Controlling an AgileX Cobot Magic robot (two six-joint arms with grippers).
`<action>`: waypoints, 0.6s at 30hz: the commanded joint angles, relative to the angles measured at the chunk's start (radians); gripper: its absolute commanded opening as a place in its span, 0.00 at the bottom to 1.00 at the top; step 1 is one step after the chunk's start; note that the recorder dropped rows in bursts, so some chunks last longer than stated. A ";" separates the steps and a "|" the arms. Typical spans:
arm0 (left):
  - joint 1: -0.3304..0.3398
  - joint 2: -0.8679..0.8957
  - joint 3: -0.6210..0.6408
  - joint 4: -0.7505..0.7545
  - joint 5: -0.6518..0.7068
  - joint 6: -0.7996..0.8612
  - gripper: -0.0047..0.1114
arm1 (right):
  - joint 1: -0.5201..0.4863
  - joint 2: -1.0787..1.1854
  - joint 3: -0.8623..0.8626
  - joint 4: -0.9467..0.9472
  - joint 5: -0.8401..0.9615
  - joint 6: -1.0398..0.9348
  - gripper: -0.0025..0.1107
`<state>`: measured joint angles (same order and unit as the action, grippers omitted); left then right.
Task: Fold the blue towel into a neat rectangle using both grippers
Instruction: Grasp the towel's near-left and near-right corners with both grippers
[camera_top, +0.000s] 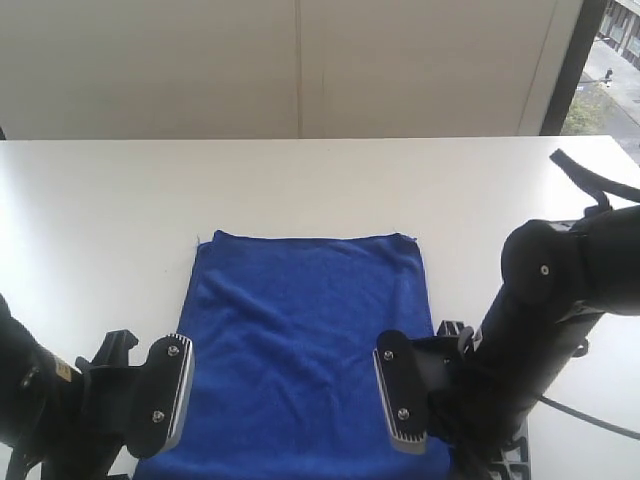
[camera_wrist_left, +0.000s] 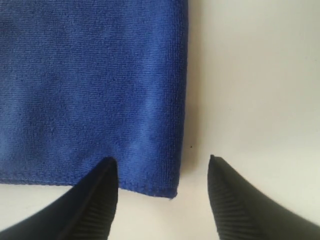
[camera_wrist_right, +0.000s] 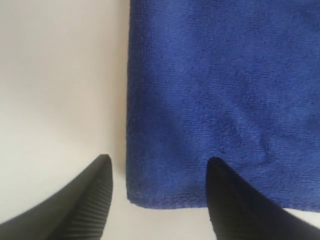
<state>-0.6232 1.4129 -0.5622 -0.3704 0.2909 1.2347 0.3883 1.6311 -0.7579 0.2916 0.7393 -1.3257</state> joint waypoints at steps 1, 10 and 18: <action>0.002 0.011 0.007 -0.009 0.016 -0.001 0.55 | 0.003 0.018 0.003 0.001 0.006 -0.015 0.49; 0.002 0.085 0.007 -0.009 -0.017 0.001 0.55 | 0.003 0.018 0.003 0.001 0.004 -0.015 0.49; 0.002 0.116 0.007 -0.009 -0.034 0.001 0.55 | 0.003 0.018 0.003 0.001 -0.008 -0.017 0.49</action>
<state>-0.6232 1.5133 -0.5622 -0.3746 0.2540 1.2347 0.3883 1.6484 -0.7579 0.2916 0.7371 -1.3280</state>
